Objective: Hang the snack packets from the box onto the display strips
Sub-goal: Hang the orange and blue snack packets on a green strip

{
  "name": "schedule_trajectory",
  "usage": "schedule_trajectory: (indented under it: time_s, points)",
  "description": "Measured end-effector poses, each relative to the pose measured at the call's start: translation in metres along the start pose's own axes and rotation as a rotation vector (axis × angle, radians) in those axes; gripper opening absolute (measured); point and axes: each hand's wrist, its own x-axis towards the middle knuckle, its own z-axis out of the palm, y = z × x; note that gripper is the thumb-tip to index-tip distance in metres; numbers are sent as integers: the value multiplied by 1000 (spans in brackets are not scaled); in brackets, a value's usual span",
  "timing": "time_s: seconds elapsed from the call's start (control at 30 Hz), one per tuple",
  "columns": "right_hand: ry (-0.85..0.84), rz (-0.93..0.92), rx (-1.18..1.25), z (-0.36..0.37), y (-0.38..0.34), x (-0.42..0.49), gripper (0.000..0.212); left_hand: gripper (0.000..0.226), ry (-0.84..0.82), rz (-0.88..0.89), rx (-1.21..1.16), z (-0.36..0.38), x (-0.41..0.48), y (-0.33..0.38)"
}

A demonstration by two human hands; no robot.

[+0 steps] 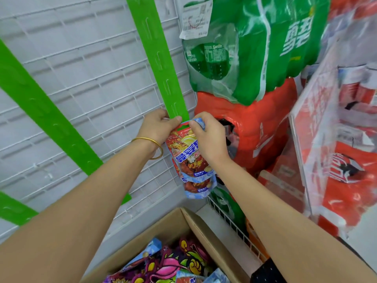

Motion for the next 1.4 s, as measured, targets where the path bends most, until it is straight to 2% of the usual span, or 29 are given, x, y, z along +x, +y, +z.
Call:
schedule_trajectory:
  time_s: [0.33, 0.6, 0.7, 0.87, 1.1, 1.2, 1.3, 1.4]
  points:
    - [38, -56, -143, 2, 1, 0, 17, 19, -18, -22, -31, -2, -6, 3]
    - [-95, -24, -167, 1, 8, -5, 18, 8, -24, -49, -29, -6, -8, 0]
    - [-136, 10, -178, 1, 9, -6, 17, 27, -27, -54, -16, -8, -10, -4]
    - [-170, 33, -230, 0, 13, -7, 22, 16, -44, -60, -74, -6, -12, -6]
    - [-173, -6, -324, 1, 17, -9, 28, 18, -12, -13, -38, -4, -9, -10]
    - [-171, 17, -409, -1, 15, -15, 36, 18, 7, 13, -18, -2, -9, -15]
    - [-147, 32, -595, -5, 11, -34, 49, 21, 1, 54, 22, -2, -18, -22]
    - [-207, 11, -757, -11, 1, -59, 43, 44, 84, 116, 123, -6, -43, -27]
